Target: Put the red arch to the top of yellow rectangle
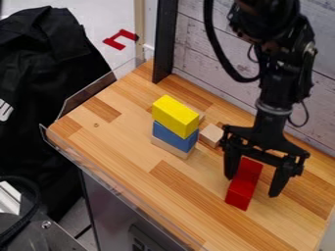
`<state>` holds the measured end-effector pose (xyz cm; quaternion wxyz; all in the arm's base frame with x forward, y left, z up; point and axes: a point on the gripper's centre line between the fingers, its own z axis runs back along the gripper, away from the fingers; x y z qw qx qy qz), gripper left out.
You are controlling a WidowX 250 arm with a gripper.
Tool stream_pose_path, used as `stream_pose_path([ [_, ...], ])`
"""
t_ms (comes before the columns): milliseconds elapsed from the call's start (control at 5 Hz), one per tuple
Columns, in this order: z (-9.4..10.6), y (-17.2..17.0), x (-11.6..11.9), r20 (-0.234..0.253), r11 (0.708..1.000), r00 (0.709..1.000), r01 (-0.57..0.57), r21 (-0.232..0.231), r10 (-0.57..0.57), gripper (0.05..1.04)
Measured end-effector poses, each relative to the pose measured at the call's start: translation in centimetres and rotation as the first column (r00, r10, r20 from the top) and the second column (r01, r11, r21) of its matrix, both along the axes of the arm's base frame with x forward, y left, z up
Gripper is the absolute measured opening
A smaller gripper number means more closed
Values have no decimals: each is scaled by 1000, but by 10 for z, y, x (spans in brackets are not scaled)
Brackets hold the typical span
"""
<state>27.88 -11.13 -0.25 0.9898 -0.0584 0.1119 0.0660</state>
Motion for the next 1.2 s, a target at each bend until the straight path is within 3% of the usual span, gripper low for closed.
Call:
stream_pose_path([
  [400, -10, 4, -2, -34, 1000, 999, -24, -8, 23, 971],
  [600, -13, 5, 0, -24, 998, 998, -53, -24, 52, 696],
  [800, -14, 7, -1, -19, 997, 997, -71, -30, 71, 568],
  [1000, -11, 13, -5, -25, 991, 991, -133, 15, 134, 568],
  [1200, 21, 19, 4, 61, 978, 978, -204, 44, 201, 568],
])
